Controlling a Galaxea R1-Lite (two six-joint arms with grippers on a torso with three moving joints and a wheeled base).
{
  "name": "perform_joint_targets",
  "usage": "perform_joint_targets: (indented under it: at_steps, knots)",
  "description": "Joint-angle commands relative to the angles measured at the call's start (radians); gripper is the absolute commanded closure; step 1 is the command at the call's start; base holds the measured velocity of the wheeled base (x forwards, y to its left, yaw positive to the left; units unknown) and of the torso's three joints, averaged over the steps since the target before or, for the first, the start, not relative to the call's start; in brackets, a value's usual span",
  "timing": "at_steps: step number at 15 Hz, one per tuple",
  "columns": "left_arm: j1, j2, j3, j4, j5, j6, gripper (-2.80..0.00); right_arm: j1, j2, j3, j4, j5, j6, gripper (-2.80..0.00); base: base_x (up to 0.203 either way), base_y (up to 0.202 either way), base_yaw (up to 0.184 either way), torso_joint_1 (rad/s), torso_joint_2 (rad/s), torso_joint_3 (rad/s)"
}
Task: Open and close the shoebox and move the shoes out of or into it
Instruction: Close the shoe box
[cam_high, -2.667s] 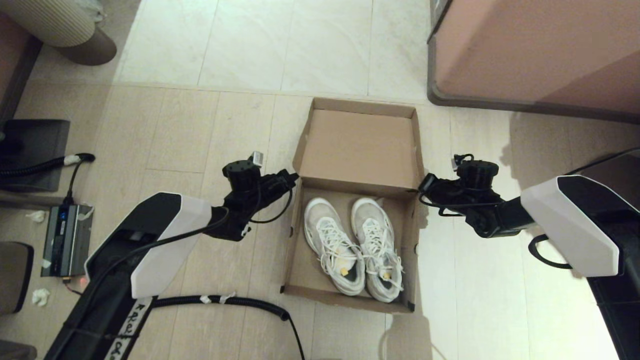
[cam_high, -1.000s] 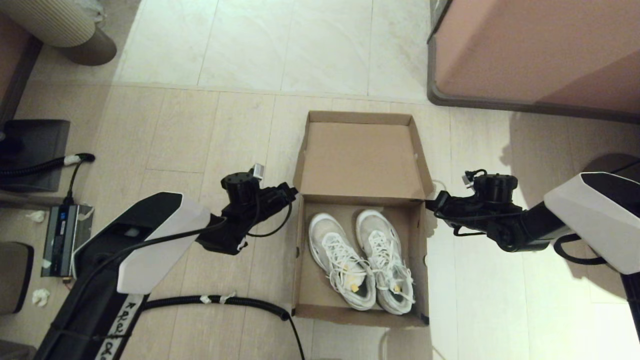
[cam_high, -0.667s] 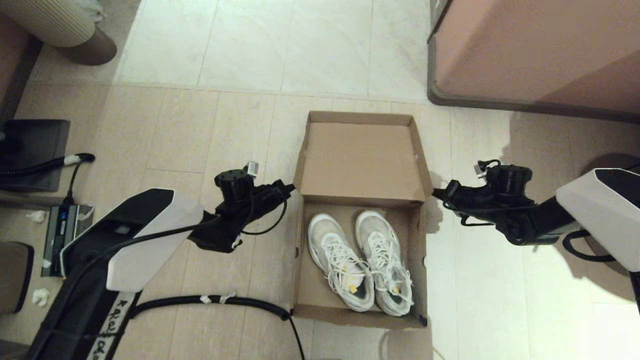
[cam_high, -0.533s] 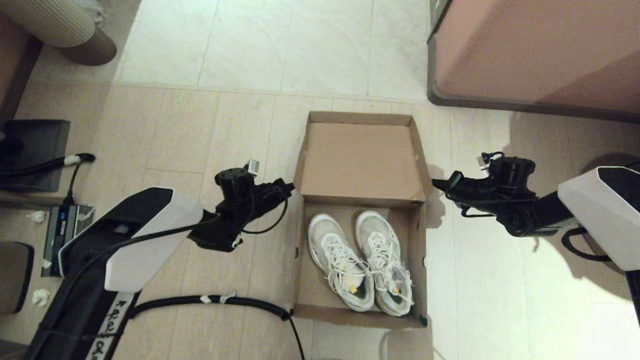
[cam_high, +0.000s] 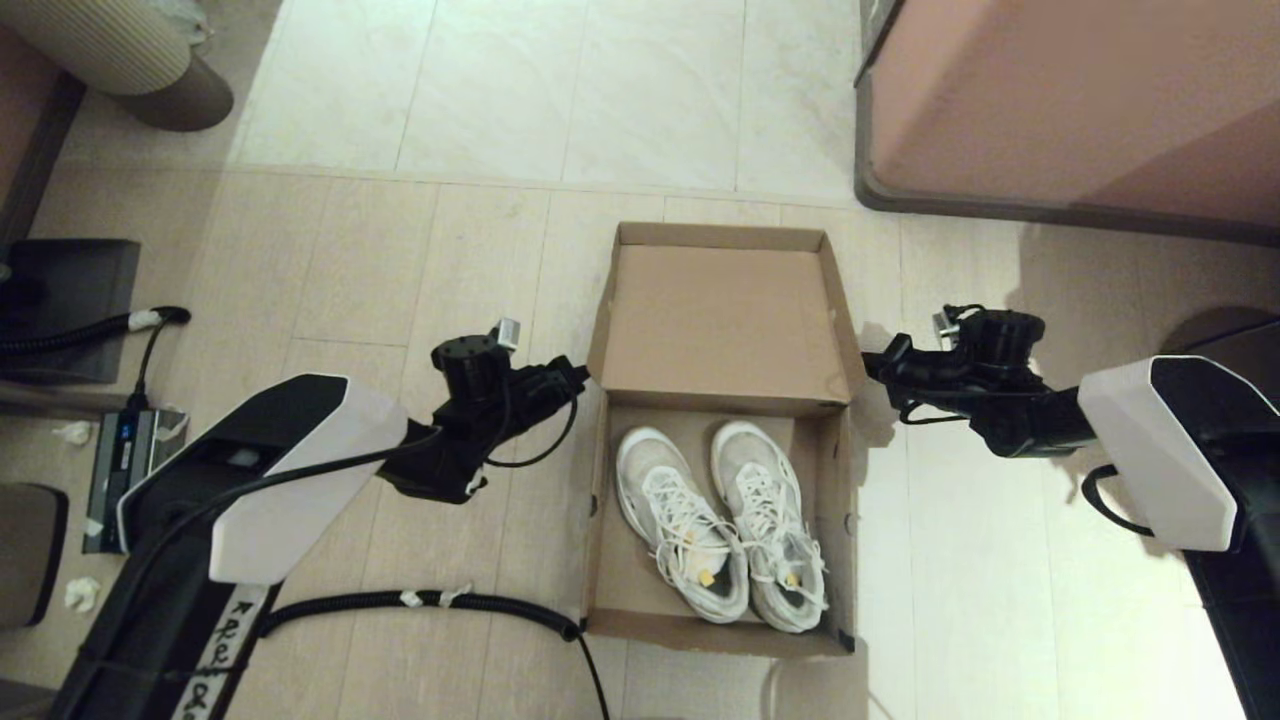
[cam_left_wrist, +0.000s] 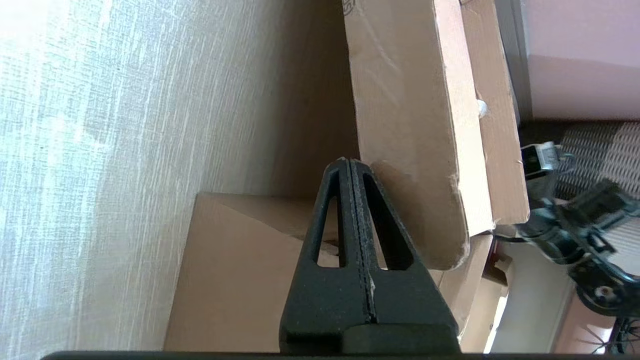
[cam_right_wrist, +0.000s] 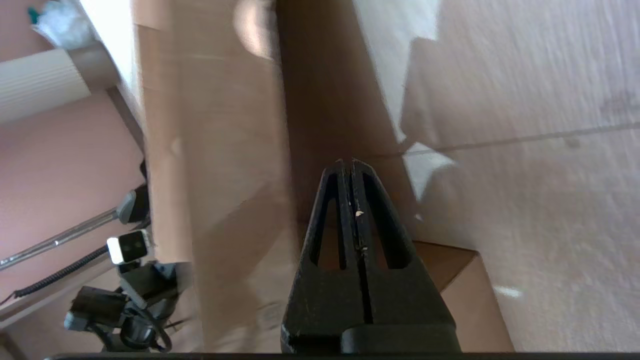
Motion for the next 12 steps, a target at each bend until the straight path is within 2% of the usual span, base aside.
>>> perform_joint_targets:
  at_steps: [1, 3, 6, 8, 12]
  knots:
    - [-0.001, 0.002, -0.003, -0.005, -0.003, -0.004, 0.00, 0.002, 0.042, -0.052, 0.013, 0.006, 0.005, 0.00, 0.000, 0.000, 0.000, 0.000, 0.00, 0.000]
    - [-0.004, 0.008, -0.004, -0.005, -0.003, -0.004, 0.00, 0.004, 0.066, -0.105, 0.048, 0.031, 0.034, 0.00, 0.000, 0.000, 0.000, 0.000, 0.00, 0.000]
    - [-0.014, 0.012, -0.004, -0.005, -0.003, -0.004, 0.00, 0.006, 0.070, -0.108, 0.032, 0.126, 0.099, 0.00, 0.000, 0.000, 0.000, 0.000, 0.00, 0.000]
    - [-0.020, 0.013, -0.004, -0.005, -0.003, -0.004, 0.00, 0.006, 0.074, -0.108, 0.018, 0.147, 0.133, 0.00, 0.000, 0.000, 0.000, 0.000, 0.00, 0.000]
    - [-0.023, 0.016, -0.004, -0.005, -0.003, -0.004, 0.00, 0.006, 0.099, -0.113, -0.121, 0.208, 0.310, 0.00, 0.000, 0.000, 0.000, 0.000, 0.00, 0.000]
